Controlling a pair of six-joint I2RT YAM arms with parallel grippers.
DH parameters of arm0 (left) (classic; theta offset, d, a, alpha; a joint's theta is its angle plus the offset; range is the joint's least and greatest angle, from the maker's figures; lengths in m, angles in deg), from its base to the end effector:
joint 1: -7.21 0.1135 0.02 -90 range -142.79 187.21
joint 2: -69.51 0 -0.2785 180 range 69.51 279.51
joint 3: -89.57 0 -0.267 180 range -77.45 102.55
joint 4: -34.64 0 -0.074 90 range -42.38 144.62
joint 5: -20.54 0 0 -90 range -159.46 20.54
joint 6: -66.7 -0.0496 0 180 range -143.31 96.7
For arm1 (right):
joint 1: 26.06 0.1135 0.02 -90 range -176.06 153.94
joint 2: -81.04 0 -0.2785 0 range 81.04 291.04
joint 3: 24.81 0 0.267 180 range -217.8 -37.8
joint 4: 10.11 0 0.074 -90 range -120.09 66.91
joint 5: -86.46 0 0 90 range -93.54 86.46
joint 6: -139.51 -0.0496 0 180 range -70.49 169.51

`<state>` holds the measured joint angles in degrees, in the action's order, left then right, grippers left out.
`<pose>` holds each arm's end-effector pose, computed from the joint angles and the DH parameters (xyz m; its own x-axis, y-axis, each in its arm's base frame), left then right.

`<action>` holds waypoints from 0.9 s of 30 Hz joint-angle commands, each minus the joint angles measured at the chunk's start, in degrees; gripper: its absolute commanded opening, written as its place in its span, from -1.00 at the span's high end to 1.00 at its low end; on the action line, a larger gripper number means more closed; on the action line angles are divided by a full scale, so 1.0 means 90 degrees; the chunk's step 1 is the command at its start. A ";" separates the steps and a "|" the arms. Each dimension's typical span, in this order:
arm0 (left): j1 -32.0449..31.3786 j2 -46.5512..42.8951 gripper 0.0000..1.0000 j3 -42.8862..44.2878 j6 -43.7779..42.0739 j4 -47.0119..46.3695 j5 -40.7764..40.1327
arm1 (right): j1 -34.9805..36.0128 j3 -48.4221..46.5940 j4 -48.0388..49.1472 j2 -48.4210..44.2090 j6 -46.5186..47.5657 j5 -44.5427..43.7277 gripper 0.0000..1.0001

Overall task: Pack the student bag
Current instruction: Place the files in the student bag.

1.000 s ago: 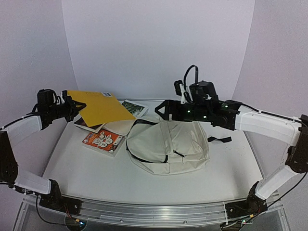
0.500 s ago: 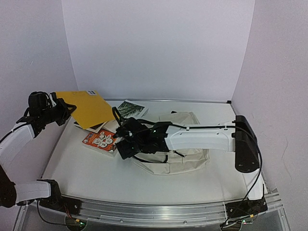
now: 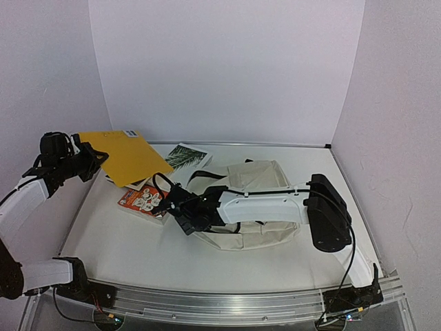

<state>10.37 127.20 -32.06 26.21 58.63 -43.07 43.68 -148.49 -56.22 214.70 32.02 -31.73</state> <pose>0.2477 -0.0084 0.3052 -0.5290 -0.7115 -0.4626 -0.0679 0.5788 -0.8126 0.2093 0.4993 0.1710 -0.4952 -0.5765 -0.6499 -0.6152 0.7609 -0.2063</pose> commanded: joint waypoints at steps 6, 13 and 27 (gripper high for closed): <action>0.0016 0.0124 1.00 0.0256 -0.0177 -0.0477 0.0742 | -0.0031 0.0054 0.0131 -0.0985 -0.0426 -0.0366 1.00; 0.0011 0.0205 1.00 0.0243 -0.0318 -0.0635 0.1652 | -0.0317 0.0717 0.0332 -0.2215 -0.1184 -0.0631 1.00; -0.1484 0.0943 1.00 -0.0399 0.0727 -0.2212 0.2547 | -0.0568 0.3186 0.2467 -0.4507 -0.1748 -0.0936 1.00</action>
<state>0.62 133.72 -33.72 28.42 49.40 -22.05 38.21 -120.01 -42.62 177.44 17.94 -37.45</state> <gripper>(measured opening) 0.015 0.010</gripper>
